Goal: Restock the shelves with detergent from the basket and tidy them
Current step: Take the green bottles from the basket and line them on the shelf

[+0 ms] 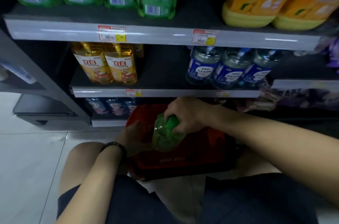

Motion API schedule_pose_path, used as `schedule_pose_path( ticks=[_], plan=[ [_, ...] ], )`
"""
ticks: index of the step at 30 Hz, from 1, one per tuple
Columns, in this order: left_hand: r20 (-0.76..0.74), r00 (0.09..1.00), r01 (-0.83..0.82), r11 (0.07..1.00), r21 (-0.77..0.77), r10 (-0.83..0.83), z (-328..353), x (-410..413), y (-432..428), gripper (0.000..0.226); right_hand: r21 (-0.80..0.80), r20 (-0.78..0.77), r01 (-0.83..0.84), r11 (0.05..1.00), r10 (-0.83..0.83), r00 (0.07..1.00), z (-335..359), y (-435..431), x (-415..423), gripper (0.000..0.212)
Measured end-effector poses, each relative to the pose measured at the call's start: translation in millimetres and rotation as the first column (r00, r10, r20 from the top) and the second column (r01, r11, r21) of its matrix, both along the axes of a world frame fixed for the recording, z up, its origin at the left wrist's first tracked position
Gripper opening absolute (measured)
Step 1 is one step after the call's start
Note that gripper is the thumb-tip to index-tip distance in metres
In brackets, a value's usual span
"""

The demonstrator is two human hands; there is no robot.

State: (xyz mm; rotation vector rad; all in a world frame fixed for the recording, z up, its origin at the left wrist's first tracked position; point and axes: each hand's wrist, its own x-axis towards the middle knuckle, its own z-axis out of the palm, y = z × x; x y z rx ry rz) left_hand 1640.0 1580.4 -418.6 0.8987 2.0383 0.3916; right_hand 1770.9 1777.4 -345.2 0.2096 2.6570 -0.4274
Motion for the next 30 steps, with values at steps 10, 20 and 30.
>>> schedule_pose_path(
  ticks=[10,20,30],
  plan=[
    [0.294,0.955,-0.212,0.780,0.589,0.037,84.3,44.5,3.3,0.072,0.114,-0.196,-0.168,0.979,0.188,0.963,173.0,-16.8,24.9,0.030],
    [0.404,0.897,-0.437,0.482,0.759,0.176,198.7,72.9,32.8,0.073,-0.261,-0.676,0.072,0.963,-0.236,0.698,249.8,18.8,67.0,0.092],
    [0.574,0.788,-0.616,0.278,0.737,0.223,257.9,64.8,101.2,0.056,-0.316,-0.666,0.491,0.812,-0.558,0.495,158.3,-6.9,85.4,0.127]
  ],
)
